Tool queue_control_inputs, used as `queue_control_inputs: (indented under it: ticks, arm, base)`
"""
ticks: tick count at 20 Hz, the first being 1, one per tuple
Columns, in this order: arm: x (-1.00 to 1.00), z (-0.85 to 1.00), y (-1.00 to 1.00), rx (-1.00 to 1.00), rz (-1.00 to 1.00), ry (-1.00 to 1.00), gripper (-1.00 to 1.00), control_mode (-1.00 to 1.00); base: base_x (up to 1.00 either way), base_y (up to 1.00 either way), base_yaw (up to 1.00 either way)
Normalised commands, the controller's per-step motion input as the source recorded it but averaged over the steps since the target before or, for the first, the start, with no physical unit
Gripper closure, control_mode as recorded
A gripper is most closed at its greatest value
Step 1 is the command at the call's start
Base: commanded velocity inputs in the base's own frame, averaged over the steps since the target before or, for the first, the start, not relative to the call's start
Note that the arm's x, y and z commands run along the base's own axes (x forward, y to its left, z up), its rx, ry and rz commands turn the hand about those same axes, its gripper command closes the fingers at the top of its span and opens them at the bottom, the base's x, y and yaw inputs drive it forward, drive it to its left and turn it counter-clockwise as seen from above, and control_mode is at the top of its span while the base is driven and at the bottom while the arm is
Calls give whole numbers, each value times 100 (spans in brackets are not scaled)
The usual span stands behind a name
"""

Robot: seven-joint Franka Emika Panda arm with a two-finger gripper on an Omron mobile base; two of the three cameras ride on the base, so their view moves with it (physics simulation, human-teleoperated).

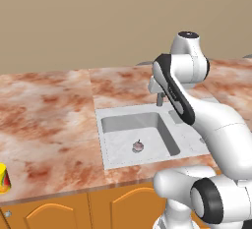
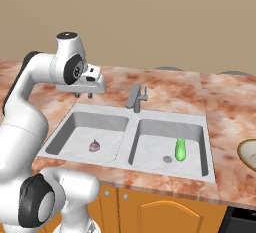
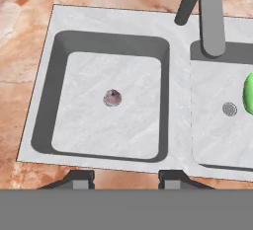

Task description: Remove the corn and garlic from the sink. Then move the bowl and cup from the counter to the sink for washing.

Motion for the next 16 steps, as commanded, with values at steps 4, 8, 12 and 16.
queue_control_inputs:
  ticks: [4, 8, 12, 16]
  arm:
    - [-3, 0, 1, 0, 0, 0, -100, -100]
    - [-5, 0, 10, 0, 0, -3, -100, -100]
    - [-2, -5, 10, 0, 0, -2, -100, -100]
    - [0, -11, 13, 1, 0, -2, -100, -100]
  base:
    - [0, 0, 0]
    - [0, 0, 0]
    - [0, 0, 0]
    - [0, 0, 0]
